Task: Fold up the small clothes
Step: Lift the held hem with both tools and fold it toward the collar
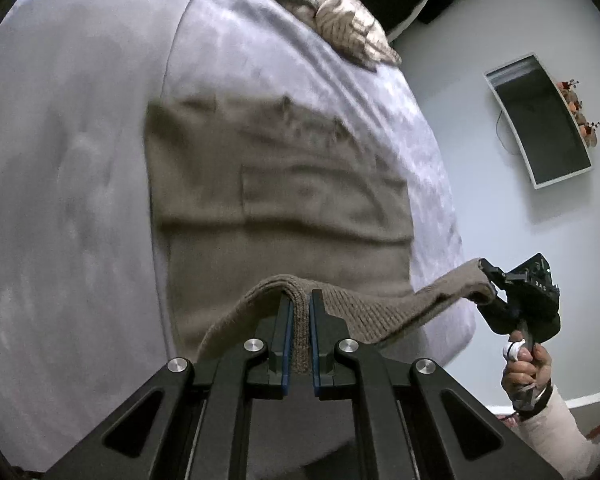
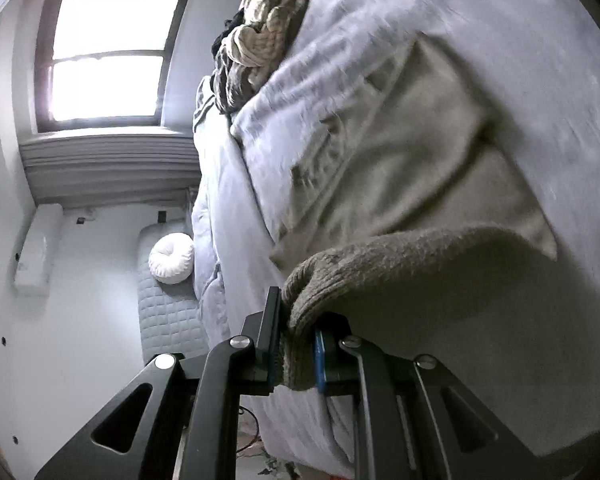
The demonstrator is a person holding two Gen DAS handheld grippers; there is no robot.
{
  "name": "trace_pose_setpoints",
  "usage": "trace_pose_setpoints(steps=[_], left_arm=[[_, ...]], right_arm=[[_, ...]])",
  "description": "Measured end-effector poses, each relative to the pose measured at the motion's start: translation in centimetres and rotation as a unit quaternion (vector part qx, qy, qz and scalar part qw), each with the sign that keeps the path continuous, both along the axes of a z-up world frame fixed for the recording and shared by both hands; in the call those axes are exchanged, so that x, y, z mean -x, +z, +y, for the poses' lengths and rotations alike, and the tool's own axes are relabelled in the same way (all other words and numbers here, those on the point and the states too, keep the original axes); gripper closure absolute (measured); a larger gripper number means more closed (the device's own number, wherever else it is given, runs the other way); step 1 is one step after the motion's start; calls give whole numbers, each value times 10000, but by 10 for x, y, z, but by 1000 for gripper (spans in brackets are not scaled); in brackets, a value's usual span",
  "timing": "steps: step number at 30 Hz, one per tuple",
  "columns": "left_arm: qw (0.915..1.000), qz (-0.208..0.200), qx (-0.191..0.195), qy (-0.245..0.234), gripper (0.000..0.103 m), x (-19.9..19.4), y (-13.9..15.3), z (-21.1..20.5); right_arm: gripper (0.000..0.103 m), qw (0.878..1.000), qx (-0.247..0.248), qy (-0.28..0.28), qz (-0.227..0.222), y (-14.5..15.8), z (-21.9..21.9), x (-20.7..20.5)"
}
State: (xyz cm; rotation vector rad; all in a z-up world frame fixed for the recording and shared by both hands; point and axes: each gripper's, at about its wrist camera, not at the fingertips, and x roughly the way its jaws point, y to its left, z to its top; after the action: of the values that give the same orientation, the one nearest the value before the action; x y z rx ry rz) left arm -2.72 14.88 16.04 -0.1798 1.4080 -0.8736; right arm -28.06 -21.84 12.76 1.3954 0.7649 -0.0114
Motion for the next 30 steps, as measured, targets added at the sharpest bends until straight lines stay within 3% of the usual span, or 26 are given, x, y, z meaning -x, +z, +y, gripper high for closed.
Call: trace_pose_setpoints(steps=[9, 15, 21, 26, 28, 30], left_arm=[[9971, -442, -330, 529, 95, -61, -9, -54], [9922, -562, -670, 884, 95, -101, -50, -91], [9860, -844, -1002, 1035, 94, -120, -88, -116], [9819, -1037, -1194, 1045, 94, -127, -104, -121], [9810, -1025, -1217, 1108, 94, -128, -104, -117], [9796, -1081, -1148, 1248, 93, -128, -98, -111]], right_arm=[[88, 9995, -130, 221, 165, -26, -62, -95], [88, 9977, -309, 279, 538, -76, -100, -151], [87, 9955, -636, 141, 687, -127, -114, -166], [84, 9945, -943, -62, 454, -153, -119, -165], [76, 9942, -1015, -186, 294, -153, -121, -164], [43, 9949, -957, -321, 75, -144, -125, -161]])
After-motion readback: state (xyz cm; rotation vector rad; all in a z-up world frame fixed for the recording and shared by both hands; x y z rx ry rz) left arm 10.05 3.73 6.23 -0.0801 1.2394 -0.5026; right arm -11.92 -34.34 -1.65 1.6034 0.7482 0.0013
